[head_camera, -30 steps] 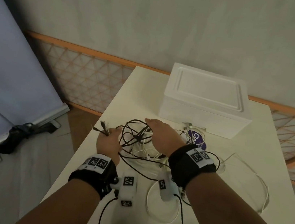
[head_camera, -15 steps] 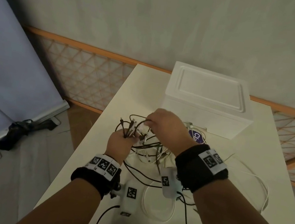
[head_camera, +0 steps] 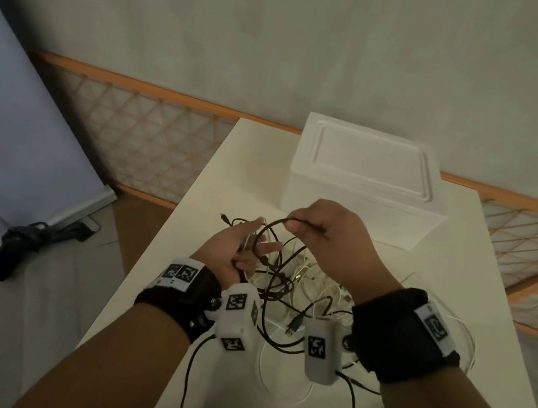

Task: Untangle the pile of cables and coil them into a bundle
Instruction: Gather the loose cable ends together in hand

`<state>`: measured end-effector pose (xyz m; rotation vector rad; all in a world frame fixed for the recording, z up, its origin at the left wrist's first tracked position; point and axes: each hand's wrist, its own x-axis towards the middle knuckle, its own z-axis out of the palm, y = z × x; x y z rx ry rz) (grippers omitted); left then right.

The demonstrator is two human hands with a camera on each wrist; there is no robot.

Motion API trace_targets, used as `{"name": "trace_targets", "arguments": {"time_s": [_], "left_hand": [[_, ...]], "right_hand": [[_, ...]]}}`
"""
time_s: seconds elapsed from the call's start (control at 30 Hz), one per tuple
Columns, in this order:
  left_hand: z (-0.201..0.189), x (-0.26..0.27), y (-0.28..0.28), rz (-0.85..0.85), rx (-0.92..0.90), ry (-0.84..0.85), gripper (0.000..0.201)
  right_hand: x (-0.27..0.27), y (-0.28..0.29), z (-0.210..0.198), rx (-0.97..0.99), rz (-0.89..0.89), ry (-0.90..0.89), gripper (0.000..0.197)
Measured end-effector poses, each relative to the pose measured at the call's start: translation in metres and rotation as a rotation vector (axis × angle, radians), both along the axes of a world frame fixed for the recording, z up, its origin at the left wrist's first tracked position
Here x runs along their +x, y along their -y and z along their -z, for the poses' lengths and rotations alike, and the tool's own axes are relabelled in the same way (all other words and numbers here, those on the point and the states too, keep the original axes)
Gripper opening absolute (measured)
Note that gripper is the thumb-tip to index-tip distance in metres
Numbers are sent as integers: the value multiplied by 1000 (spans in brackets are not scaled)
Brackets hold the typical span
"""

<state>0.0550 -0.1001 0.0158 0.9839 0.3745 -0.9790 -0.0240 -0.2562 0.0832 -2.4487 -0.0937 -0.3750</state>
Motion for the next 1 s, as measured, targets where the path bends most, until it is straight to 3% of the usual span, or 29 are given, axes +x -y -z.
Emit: {"name": "trace_targets", "arguments": {"time_s": [0.1,0.23,0.33,0.4,0.47,0.63,0.73,0.87,1.0], "left_hand": [[5,-6,5,-60,99,26,18],[17,-5,-2,-124,180,91,34],[10,-13,-9,4,166,101,27],[3,-22,-6,137,173,116,14],[1,-27,-1,180,148,97,18],[2,-14,7,-19,-71,-65,25],[6,-6,12,-93,-63,-65,10],[10,2,9,-170,2,9,17],[11,13,-1,-346,-32,74,19]], "right_hand": [[-8,4,3,72,31,8,14],[-15,19,-2,126,202,29,14],[-15,24,-5,159,315,73,21],[-14,19,-9,181,313,112,23],[-13,13,-12,184,264,121,22],[-16,5,-11,216,69,87,14],[-24,10,-5,273,-6,11,15],[-38,24,3,64,-48,46,33],[-50,42,12,-62,88,-252,31]]}}
